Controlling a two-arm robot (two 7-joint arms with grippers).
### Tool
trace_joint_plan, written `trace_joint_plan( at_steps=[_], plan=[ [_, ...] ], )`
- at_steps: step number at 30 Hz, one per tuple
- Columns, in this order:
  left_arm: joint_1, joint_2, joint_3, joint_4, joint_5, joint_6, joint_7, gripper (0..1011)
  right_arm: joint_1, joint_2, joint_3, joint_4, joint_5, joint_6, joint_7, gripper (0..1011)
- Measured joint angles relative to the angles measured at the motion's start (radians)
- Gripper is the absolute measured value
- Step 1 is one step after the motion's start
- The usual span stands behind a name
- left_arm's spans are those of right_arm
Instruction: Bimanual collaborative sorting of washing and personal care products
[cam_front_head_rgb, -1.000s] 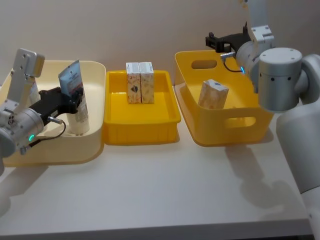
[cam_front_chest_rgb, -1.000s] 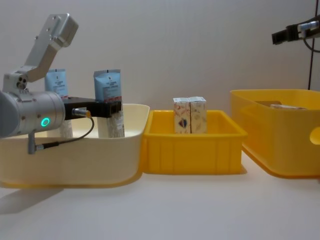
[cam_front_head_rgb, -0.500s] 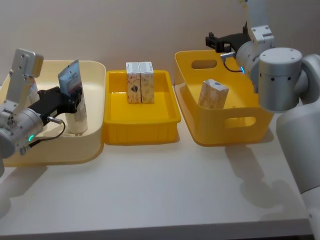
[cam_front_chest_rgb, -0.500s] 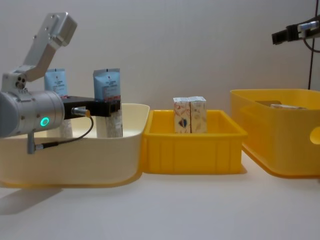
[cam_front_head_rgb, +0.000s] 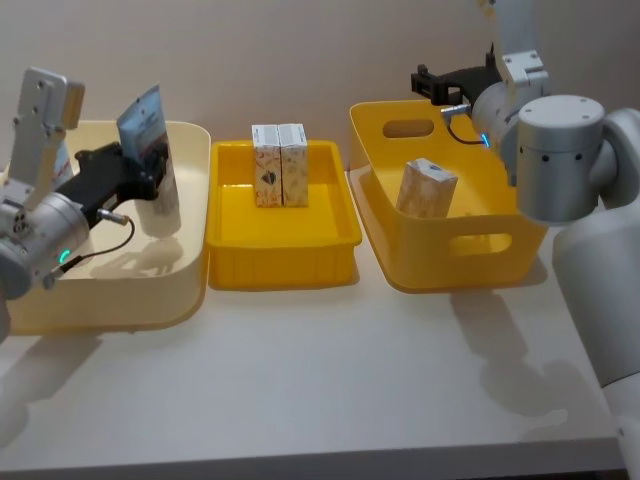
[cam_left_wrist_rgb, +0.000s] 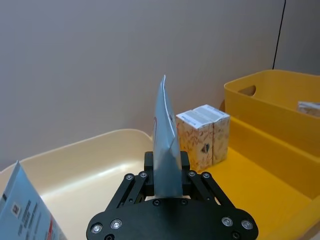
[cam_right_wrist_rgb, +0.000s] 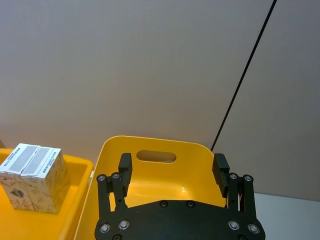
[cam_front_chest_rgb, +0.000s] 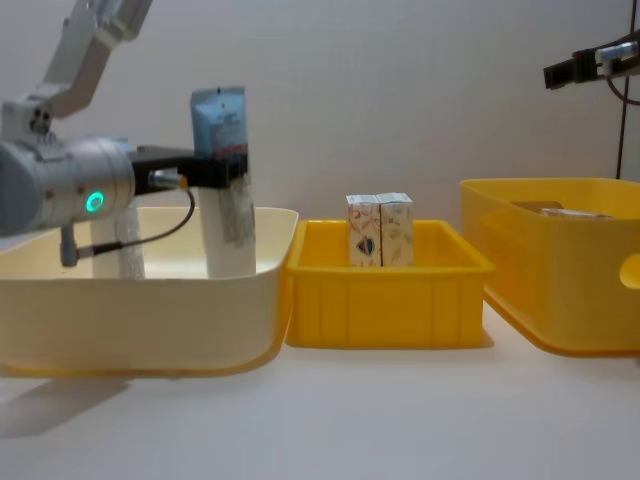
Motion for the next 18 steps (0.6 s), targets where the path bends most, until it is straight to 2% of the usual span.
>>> trace_joint_plan(
  at_steps=[7, 18],
  plan=[
    [-0.007, -0.002, -0.001, -0.046, 0.006, 0.004, -0.001, 267, 0.0, 0.0, 0.0, 0.0, 0.0, 0.0, 0.0, 1001],
    [-0.059, -0.004, -0.002, -0.093, 0.009, -0.003, -0.035, 266, 0.003, -0.001, 0.001, 0.005, -0.001, -0.003, 0.0, 1001]
  ],
)
